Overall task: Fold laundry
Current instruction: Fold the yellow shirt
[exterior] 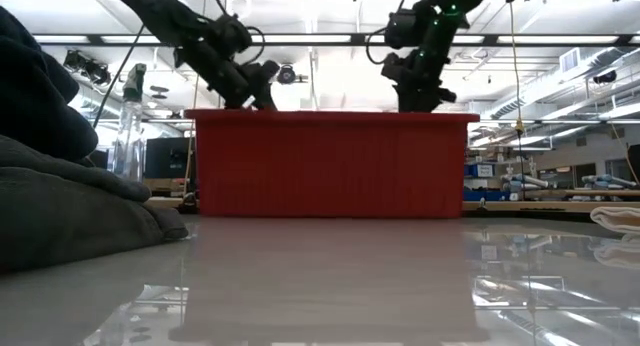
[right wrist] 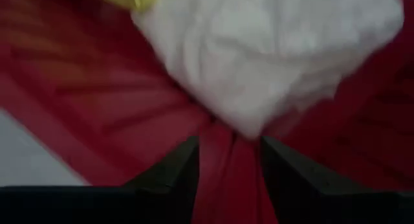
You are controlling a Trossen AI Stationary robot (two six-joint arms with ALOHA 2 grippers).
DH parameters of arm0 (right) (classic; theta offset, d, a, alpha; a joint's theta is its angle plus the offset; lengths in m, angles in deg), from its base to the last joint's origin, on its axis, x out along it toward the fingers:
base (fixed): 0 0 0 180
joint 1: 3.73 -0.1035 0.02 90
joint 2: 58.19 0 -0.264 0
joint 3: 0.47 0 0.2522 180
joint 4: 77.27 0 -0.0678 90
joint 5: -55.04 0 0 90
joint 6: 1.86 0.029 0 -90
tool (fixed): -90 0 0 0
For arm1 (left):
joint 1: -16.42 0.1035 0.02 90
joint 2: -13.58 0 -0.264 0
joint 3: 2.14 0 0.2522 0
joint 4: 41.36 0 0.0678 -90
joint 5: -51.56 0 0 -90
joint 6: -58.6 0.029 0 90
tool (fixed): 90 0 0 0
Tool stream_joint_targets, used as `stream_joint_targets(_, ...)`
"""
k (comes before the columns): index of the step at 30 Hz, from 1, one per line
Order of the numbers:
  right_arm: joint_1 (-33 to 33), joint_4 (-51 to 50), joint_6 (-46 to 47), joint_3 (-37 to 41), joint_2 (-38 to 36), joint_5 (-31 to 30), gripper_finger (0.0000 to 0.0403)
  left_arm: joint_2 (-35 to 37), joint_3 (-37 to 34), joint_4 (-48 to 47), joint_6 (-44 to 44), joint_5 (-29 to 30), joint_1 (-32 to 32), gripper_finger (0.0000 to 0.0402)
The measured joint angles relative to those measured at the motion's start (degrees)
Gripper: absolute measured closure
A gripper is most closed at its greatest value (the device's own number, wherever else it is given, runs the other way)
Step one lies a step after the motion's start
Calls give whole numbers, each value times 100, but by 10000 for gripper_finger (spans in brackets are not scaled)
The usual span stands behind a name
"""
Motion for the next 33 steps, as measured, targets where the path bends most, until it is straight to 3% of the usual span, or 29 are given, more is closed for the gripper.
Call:
stream_joint_targets(6,198,1364,-173,141,89,-34,234,-441,6,192,119,-24,-113,180)
stream_joint_targets(12,666,3515,-1213,558,439,-354,225,-671,17,462,160,-269,-3,180)
stream_joint_targets(20,996,3597,-1520,550,1186,553,200,-693,-24,595,437,330,408,180)
stream_joint_targets(25,945,3662,-1310,547,1286,444,195,-857,-11,598,1287,305,657,175)
stream_joint_targets(33,909,3701,-789,544,1207,366,195,-1709,149,648,1886,682,791,147)
